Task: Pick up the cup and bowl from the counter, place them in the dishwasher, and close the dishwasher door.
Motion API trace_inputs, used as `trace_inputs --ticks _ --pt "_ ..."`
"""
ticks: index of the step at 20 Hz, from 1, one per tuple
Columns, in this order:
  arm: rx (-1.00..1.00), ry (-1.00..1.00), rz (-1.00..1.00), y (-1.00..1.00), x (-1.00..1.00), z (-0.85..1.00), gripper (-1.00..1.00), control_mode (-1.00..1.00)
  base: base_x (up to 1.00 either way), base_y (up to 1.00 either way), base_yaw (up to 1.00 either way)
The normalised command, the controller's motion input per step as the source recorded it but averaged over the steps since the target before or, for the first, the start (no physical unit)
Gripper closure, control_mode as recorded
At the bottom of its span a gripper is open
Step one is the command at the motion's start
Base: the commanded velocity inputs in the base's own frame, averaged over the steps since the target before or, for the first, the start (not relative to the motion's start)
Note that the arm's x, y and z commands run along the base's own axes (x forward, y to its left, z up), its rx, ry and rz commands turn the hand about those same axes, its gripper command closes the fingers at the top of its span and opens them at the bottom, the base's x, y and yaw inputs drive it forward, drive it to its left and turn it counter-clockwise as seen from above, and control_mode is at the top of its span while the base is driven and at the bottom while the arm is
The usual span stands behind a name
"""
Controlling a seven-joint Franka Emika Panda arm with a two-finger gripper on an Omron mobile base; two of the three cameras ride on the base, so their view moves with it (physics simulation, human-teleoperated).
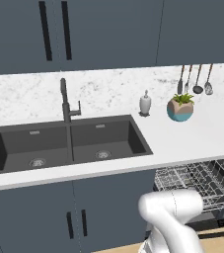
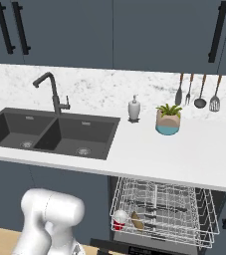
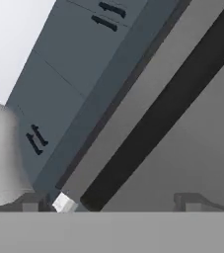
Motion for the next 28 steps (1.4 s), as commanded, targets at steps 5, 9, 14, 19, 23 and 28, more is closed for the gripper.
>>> trace_inputs --ticks 5,9,14,19,23,28 --pt "0.13 -0.08 -0.06 0.00 1.00 -0.40 -1.00 -1.00 0.00 0.00 0.00" --pt "0.08 -0.06 0.00 -0.08 1.00 -0.95 -1.00 -1.00 0.00 0.00 0.00" --pt "0.10 -0.04 0.00 -0.85 1.00 -1.00 -1.00 -1.00 0.00 0.00 0.00" --pt "0.12 -0.06 0.01 -0.67 1.00 -0.98 -1.00 -1.00 0.00 0.00 0.00" --pt "0.15 -0.27 0.00 0.12 1.00 -0.63 -1.00 -1.00 0.00 0.00 0.00" --pt "0.15 -0.24 0.00 0.32 1.00 -0.44 -1.00 -1.00 0.00 0.00 0.00"
